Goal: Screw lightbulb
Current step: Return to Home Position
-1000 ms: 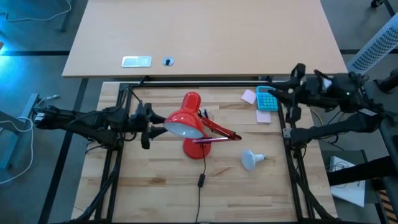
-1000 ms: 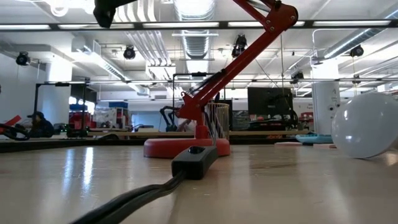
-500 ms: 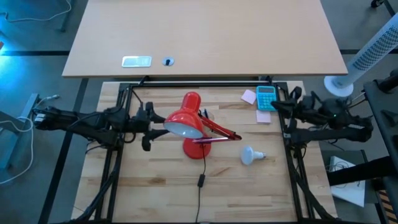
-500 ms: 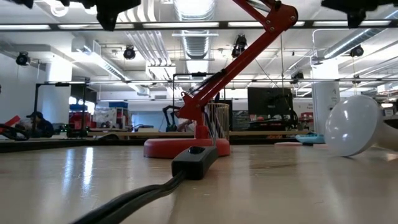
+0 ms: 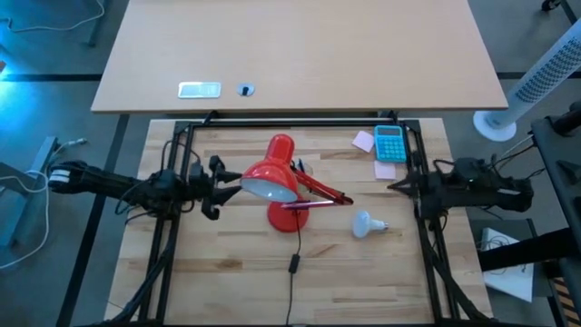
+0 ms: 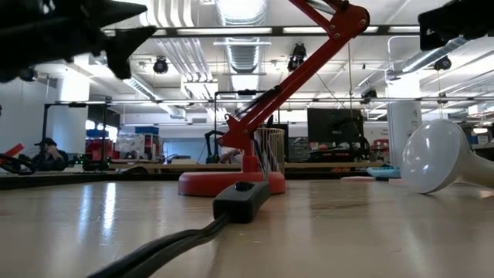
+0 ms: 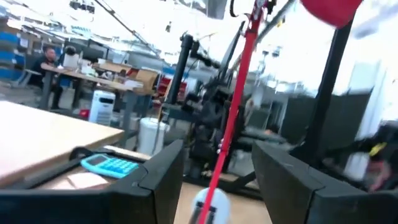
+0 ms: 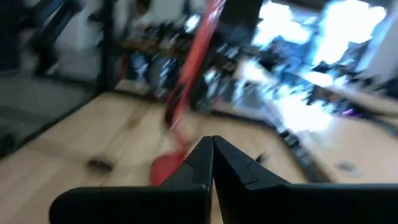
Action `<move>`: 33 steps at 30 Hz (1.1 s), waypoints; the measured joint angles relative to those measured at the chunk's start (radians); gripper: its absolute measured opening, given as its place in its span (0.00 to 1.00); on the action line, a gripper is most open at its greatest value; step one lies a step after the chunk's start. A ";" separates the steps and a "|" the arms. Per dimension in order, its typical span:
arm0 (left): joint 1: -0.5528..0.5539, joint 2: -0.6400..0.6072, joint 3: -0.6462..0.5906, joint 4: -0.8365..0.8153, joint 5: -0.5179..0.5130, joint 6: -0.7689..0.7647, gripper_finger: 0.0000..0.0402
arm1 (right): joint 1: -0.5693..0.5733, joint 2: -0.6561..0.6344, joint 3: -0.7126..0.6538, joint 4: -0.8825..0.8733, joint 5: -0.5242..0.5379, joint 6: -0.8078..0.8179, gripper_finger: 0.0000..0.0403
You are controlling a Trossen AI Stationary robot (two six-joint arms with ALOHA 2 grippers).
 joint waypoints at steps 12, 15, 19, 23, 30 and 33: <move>0.000 -0.113 -0.114 0.010 -0.012 -0.006 0.45 | 0.000 -0.030 -0.314 0.427 -0.115 0.153 0.01; 0.000 -0.127 -0.108 0.023 -0.038 0.129 0.45 | -0.001 -0.031 -0.403 0.586 -0.108 0.188 0.00; 0.000 -0.166 -0.109 0.032 -0.046 0.240 0.45 | -0.001 -0.032 -0.403 0.506 -0.085 0.158 0.01; 0.002 -0.228 -0.126 0.003 -0.052 0.209 0.45 | 0.000 -0.032 -0.402 0.494 -0.086 0.161 0.00; 0.002 -0.410 -0.126 -0.208 -0.045 0.214 0.45 | 0.000 -0.030 -0.402 0.491 -0.060 0.183 0.02; 0.002 -0.530 -0.126 -0.371 0.005 0.161 0.45 | 0.000 -0.026 -0.401 0.454 -0.059 0.250 0.02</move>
